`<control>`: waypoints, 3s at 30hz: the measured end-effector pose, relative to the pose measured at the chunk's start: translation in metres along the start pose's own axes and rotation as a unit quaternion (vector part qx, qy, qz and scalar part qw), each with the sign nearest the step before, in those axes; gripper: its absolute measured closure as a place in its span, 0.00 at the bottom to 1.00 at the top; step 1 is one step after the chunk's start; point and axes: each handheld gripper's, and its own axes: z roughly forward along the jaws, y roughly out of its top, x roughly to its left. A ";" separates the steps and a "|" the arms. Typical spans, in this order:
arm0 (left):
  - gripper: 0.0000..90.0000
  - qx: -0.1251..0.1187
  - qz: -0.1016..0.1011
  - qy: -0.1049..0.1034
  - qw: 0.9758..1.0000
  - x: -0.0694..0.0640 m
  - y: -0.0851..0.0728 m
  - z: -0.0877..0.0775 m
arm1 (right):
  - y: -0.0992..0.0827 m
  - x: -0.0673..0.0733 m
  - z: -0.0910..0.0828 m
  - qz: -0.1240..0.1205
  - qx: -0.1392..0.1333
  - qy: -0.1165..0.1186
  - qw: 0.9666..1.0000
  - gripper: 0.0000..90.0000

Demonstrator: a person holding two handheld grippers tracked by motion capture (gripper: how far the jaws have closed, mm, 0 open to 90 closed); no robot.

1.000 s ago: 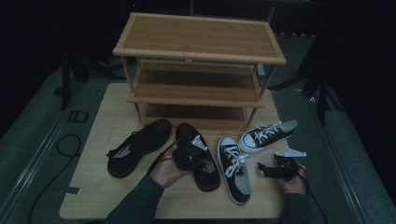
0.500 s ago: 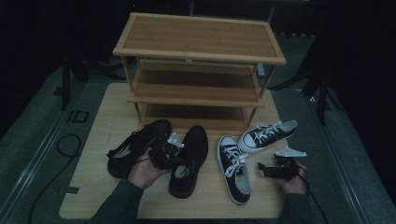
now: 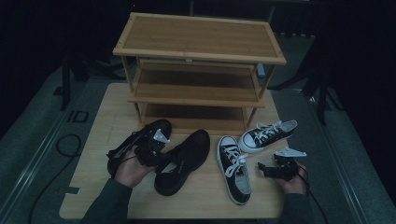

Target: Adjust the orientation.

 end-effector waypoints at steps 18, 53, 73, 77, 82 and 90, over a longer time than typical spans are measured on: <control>0.74 -0.027 0.011 0.047 0.998 -0.009 0.020 0.007 | 0.000 0.000 0.000 0.000 0.000 0.000 1.000 0.15; 0.95 -0.019 -0.063 0.081 0.994 0.026 -0.034 -0.030 | 0.000 0.000 0.000 0.000 0.000 0.000 1.000 0.15; 0.93 -0.015 -0.064 0.087 0.994 0.034 -0.044 -0.038 | 0.000 0.000 0.000 0.000 0.000 0.000 1.000 0.15; 0.84 -0.015 -0.055 0.084 0.995 0.033 -0.045 -0.041 | 0.000 0.000 0.000 0.000 0.000 0.000 1.000 0.15; 0.73 -0.019 -0.052 0.089 0.994 0.035 -0.046 -0.049 | 0.000 0.000 0.000 0.000 0.000 0.000 1.000 0.15; 0.57 -0.025 -0.051 0.114 0.992 0.037 -0.049 -0.054 | 0.000 0.000 0.000 0.000 0.000 0.000 1.000 0.15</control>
